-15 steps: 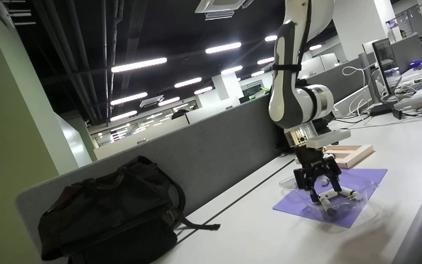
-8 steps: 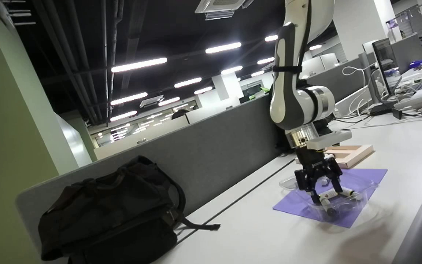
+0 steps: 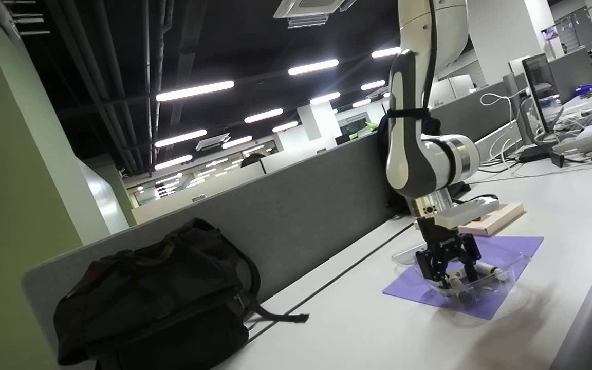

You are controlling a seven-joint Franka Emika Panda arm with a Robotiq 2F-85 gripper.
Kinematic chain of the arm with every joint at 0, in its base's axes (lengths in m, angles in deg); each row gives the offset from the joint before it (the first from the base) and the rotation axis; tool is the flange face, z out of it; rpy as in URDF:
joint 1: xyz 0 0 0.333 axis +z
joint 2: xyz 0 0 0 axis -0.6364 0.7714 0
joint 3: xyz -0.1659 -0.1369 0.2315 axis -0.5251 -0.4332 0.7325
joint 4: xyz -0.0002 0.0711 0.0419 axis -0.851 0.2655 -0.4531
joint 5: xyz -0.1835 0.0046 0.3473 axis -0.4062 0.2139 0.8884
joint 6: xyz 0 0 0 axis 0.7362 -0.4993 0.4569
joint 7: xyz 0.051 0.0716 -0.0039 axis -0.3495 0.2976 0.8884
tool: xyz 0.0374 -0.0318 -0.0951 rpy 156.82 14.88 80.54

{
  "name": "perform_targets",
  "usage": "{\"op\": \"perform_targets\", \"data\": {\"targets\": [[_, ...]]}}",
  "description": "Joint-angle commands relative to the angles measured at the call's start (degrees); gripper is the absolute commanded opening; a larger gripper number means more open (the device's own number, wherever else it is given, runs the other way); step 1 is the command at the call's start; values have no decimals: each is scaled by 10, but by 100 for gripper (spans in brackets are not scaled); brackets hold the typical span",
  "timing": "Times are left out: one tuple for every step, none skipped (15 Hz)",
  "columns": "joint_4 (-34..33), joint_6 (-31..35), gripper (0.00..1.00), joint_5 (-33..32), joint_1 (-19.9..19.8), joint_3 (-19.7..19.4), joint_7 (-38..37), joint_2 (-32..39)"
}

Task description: Remove one bottle from the clear box and put back two more

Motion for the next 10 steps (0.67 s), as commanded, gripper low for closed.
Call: {"op": "perform_targets", "data": {"targets": [[-1,26,53,-8,7,1,-37,9],[-1,28,45,-10,8,0,-39,9],[-2,21,39,-12,7,0,-40,8],[-3,9,32,-14,8,0,-39,6],[-4,0,26,-16,7,2,-38,3],[-5,-9,20,-18,10,2,-39,-1],[-5,-16,12,-21,12,0,-40,-7],[-4,-25,6,-22,13,0,-39,-14],[0,-31,6,-24,14,-1,-39,-24],[2,-41,7,-26,11,1,-36,-31]]}}
